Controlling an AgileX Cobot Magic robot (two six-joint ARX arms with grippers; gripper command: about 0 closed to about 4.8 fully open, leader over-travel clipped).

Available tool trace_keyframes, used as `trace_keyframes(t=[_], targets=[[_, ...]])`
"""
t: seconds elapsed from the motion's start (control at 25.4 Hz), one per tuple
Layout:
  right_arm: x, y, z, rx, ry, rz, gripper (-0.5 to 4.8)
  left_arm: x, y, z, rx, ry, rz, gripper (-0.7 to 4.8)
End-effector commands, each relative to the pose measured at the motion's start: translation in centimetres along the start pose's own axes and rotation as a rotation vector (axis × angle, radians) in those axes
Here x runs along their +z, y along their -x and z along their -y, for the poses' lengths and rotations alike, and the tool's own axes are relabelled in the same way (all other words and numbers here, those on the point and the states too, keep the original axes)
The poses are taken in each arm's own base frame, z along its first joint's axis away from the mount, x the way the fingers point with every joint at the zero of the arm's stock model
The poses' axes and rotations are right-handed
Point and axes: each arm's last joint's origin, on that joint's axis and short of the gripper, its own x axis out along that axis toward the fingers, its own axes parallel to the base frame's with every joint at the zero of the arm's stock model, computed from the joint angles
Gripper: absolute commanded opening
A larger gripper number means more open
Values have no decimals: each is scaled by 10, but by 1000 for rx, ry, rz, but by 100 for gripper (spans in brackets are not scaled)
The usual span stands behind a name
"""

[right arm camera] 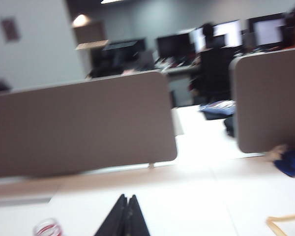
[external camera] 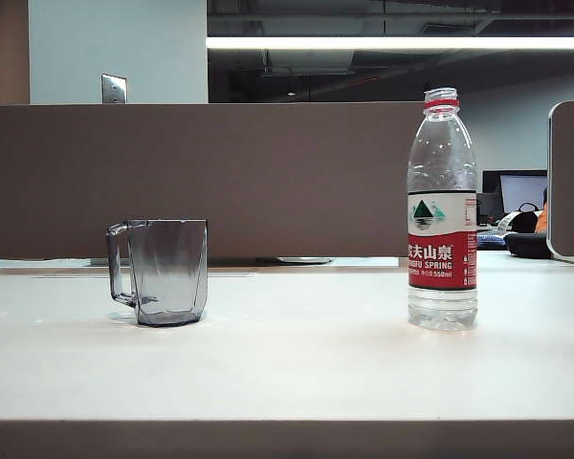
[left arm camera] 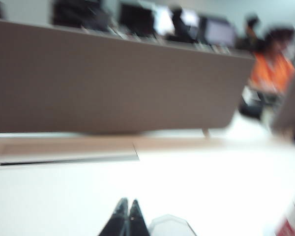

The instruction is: Pick up the mineral water bottle on the table and pour water into the mug until it's half full.

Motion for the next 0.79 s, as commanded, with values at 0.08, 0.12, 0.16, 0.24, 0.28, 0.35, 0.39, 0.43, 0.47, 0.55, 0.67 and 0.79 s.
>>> trace_keyframes(t=[0.08,0.12,0.16,0.24,0.28,0.35,0.39,0.43,0.47,0.55,0.67,0.79], targets=[[17,-22,-7,66,61,-108,-5,16,-6,8,-43,-148,-116,-5],[20,-28,-8,77,58,-128,-5,19,-9,10,-54,-147,-129,-5],[22,-35,-9,90,57,-159,-5,22,-14,11,-68,-136,-151,-5],[23,-46,-12,122,54,-208,-5,26,-22,13,-96,-113,-201,-5],[23,-52,-14,156,64,-247,-5,27,-26,15,-121,-106,-238,-5],[17,-62,-21,215,118,-366,-5,28,-32,22,-195,-94,-301,-5],[7,-68,-26,271,225,-444,-5,27,-33,27,-237,-90,-339,-5],[2,-69,-29,304,269,-474,-5,26,-33,29,-247,-90,-356,-5],[-4,-71,-33,342,313,-509,-5,26,-33,30,-257,-90,-367,-5],[-12,-74,-39,385,337,-562,-5,24,-33,32,-270,-95,-384,-5],[-20,-77,-41,409,327,-608,-5,24,-32,33,-279,-113,-382,-5],[-30,-79,-43,423,275,-660,-5,24,-32,33,-258,-119,-377,-5]])
